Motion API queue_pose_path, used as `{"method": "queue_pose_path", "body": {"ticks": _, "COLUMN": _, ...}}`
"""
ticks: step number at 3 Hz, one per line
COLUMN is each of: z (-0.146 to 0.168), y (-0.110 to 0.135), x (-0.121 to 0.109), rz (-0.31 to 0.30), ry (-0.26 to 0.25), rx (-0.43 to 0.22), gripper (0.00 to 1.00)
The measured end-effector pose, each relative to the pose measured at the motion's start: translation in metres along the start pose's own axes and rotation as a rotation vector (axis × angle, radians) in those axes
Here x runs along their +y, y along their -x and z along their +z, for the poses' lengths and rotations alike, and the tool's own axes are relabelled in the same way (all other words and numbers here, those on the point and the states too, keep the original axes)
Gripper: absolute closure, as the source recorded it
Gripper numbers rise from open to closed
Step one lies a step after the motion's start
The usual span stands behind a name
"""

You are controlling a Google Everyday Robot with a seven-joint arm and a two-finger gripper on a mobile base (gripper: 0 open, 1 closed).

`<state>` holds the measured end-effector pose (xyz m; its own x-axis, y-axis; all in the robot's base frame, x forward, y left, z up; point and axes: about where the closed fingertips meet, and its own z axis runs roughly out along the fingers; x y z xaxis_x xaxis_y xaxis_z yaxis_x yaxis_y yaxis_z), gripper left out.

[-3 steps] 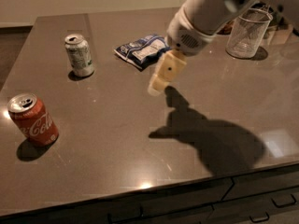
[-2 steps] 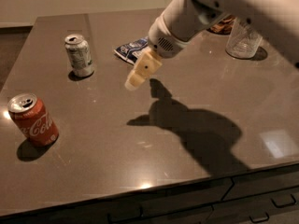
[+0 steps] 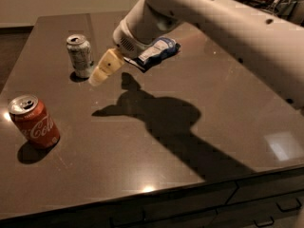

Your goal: Pick 7up can

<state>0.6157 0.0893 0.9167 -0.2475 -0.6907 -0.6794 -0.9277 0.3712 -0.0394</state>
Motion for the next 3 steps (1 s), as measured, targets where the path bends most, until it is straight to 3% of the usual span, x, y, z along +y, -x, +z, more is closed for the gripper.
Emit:
{"method": "queue_pose_path", "body": {"ticks": 1, "z": 0.046, "y": 0.041, "x": 0.006, "rz": -0.002, "ry": 0.029, "rx": -0.069, "gripper": 0.00}}
{"method": "queue_pose_path", "body": {"ticks": 2, "z": 0.066, "y": 0.064, "x": 0.007, "rz": -0.011, "ry": 0.029, "rx": -0.115, "gripper": 0.00}}
{"method": "queue_pose_path", "body": {"ticks": 3, "z": 0.082, "y": 0.084, "x": -0.009, "rz": -0.006, "ry": -0.002, "rx": -0.173, "gripper": 0.01}}
